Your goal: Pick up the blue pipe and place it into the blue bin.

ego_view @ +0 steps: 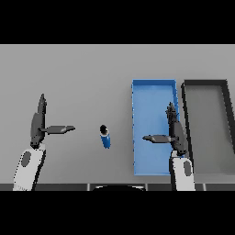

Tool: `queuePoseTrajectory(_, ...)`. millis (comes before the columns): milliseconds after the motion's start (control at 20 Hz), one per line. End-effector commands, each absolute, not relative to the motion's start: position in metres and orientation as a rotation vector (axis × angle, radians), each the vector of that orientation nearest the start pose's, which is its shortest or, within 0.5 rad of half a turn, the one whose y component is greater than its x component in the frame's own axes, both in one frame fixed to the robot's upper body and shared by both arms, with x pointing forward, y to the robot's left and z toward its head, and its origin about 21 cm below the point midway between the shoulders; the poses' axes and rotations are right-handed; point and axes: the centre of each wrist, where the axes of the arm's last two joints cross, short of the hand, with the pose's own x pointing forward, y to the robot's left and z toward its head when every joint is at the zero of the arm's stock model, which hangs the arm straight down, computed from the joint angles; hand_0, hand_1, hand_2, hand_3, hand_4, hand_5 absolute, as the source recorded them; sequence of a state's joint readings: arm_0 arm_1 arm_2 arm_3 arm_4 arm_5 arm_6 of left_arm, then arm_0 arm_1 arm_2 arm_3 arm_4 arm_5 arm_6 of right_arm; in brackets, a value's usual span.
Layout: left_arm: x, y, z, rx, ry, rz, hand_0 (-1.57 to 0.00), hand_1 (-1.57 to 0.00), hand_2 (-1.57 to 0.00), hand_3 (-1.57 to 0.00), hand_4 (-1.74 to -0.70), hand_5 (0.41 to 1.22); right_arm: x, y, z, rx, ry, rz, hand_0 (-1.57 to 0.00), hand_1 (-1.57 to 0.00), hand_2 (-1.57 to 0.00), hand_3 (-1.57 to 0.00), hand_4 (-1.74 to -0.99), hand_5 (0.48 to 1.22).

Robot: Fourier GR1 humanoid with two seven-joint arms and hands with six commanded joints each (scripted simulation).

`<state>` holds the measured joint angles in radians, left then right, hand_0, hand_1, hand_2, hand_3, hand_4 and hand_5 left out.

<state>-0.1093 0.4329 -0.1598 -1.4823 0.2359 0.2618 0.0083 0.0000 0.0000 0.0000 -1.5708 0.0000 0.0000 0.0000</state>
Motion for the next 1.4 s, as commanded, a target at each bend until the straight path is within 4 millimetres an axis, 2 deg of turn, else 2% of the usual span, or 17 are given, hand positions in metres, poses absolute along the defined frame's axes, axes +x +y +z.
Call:
queuePoseTrajectory(0,0.272,0.292,0.027,0.250,-1.556,-0.086,0.00,0.00,0.00,0.00,-1.07,0.591,0.247,-0.228,-0.003,0.000,-1.573,-0.001,0.00,0.00,0.00,0.00,-1.225,0.617)
queuePoseTrajectory(250,0.263,0.292,0.027,0.248,-1.568,-0.086,0.00,0.00,0.00,0.00,-1.07,0.591,0.240,-0.228,-0.003,0.001,-1.577,0.001,0.00,0.00,0.00,0.00,-1.225,0.617)
queuePoseTrajectory(300,0.259,0.303,0.035,0.172,-1.581,-0.280,0.00,0.00,0.00,0.00,-1.07,0.591,0.231,-0.231,-0.002,-0.020,-1.624,0.122,0.00,0.00,0.00,0.00,-1.225,0.617)
queuePoseTrajectory(400,0.254,0.322,0.044,0.099,-1.565,-0.453,0.00,0.00,0.00,0.00,-1.07,0.589,0.216,-0.232,0.001,-0.042,-1.672,0.239,0.00,0.00,0.00,0.00,-1.225,0.618)
queuePoseTrajectory(550,0.256,0.325,0.044,0.049,-1.536,-0.519,0.00,0.00,0.00,0.00,-1.08,0.591,0.212,-0.234,0.011,-0.089,-1.652,0.308,0.00,0.00,0.00,0.00,-1.215,0.618)
queuePoseTrajectory(650,0.254,0.328,0.048,0.039,-1.544,-0.540,0.00,0.00,0.00,0.00,-1.08,0.600,0.210,-0.236,0.011,-0.109,-1.633,0.318,0.00,0.00,0.00,0.00,-1.196,0.609)
queuePoseTrajectory(750,0.250,0.323,0.045,-0.007,-1.543,-0.561,0.00,0.00,0.00,0.00,-1.09,0.605,0.211,-0.235,0.012,-0.125,-1.623,0.320,0.00,0.00,0.00,0.00,-1.185,0.597)
queuePoseTrajectory(900,0.244,0.313,0.050,-0.115,-1.532,-0.661,0.00,0.00,0.00,0.00,-1.10,0.567,0.213,-0.235,0.011,-0.112,-1.641,0.342,0.00,0.00,0.00,0.00,-1.193,0.605)
queuePoseTrajectory(1100,0.225,0.283,0.042,-0.258,-1.478,-0.755,0.00,0.00,0.00,0.00,-1.14,0.503,0.212,-0.235,0.012,-0.104,-1.640,0.351,0.00,0.00,0.00,0.00,-1.208,0.611)
queuePoseTrajectory(1350,0.222,0.243,0.029,-0.289,-1.469,-0.822,0.00,0.00,0.00,0.00,-1.18,0.469,0.211,-0.228,0.014,-0.103,-1.635,0.341,0.00,0.00,0.00,0.00,-1.221,0.618)
